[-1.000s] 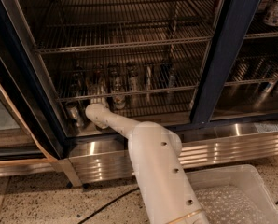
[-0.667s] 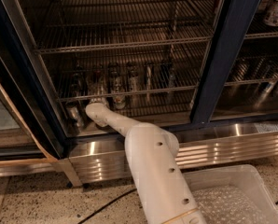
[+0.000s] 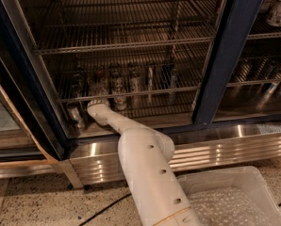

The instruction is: Pick coke can from bottom shelf of fridge

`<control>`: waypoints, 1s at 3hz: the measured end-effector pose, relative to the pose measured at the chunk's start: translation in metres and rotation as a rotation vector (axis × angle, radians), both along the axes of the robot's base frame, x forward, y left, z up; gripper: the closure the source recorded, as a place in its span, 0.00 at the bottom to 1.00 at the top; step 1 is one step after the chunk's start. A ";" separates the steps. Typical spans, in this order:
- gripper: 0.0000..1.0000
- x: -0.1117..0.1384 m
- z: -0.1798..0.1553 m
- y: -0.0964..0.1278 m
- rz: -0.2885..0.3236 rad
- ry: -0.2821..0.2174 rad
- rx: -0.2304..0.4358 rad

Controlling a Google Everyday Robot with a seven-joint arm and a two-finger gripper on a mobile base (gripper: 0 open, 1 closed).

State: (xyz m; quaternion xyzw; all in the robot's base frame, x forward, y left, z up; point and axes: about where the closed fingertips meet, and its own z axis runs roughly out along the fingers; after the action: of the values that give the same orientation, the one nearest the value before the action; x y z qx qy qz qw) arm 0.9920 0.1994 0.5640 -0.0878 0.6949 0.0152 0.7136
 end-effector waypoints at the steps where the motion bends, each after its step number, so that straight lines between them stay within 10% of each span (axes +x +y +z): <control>1: 0.43 0.021 0.013 -0.004 -0.027 -0.031 -0.002; 3: 0.47 0.034 0.012 -0.007 -0.047 -0.029 -0.009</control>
Offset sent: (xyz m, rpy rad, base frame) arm 0.0287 0.0027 0.0121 -0.0087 -0.0463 -0.0184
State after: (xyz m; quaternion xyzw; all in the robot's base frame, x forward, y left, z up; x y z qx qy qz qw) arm 1.0257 0.1922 0.5763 -0.0748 0.6865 -0.0060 0.7232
